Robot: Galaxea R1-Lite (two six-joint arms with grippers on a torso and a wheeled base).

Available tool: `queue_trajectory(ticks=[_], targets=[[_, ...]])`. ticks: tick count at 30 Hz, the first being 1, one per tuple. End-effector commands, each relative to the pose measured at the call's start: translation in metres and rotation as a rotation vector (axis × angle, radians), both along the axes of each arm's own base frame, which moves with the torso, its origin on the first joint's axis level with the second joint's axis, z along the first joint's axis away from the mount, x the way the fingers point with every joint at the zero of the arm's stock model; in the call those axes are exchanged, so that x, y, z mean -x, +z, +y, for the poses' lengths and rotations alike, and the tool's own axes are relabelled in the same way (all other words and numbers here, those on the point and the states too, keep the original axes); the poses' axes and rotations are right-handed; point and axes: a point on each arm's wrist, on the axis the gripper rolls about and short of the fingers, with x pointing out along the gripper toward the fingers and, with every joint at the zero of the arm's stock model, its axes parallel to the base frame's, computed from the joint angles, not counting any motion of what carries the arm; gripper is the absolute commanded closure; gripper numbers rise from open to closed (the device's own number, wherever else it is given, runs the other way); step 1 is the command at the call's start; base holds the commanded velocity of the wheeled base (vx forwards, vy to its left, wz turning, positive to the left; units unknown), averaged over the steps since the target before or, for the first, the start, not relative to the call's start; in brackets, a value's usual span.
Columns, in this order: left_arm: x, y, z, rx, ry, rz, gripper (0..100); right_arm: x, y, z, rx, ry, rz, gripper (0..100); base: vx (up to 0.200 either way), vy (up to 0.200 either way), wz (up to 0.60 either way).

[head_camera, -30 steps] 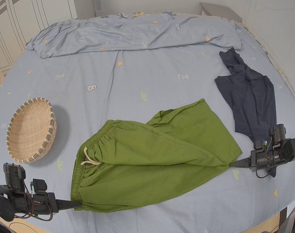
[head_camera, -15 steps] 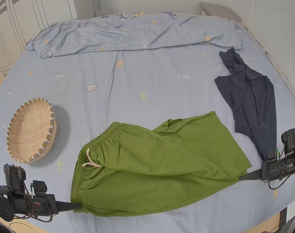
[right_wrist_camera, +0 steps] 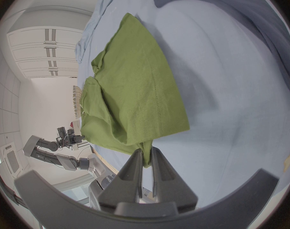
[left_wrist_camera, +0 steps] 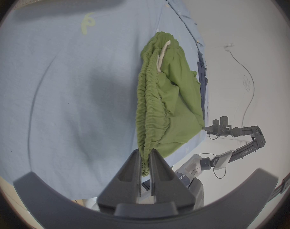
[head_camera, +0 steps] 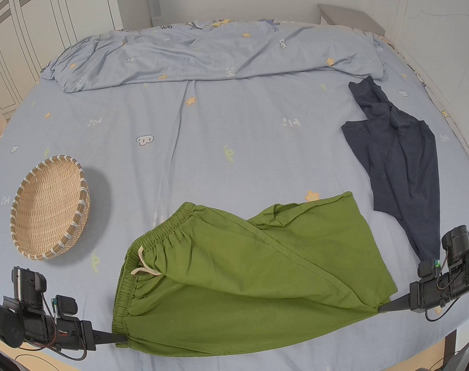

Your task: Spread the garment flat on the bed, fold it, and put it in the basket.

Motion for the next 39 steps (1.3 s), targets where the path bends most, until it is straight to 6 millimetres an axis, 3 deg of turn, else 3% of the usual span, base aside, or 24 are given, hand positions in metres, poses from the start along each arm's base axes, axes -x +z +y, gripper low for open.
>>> queue_trajectory(ticks=[1,31,32,39], targets=[[-0.004,-0.006,0.002,-0.018,0.011,0.033,100,0.002,-0.006,0.001,0.004,0.003,0.032,100,0.0,0.0,0.0],[-0.017,-0.009,0.006,-0.033,0.032,0.046,100,0.021,-0.01,0.012,0.055,0.059,0.061,100,0.0,0.0,0.0],[-0.017,-0.009,0.006,-0.033,0.031,0.046,0,0.021,-0.01,0.012,0.057,0.065,0.058,0,0.0,0.0,0.0],[-0.015,-0.009,0.006,-0.036,0.026,0.042,0,0.021,-0.01,0.013,0.057,0.067,0.057,0,0.0,0.0,0.0]])
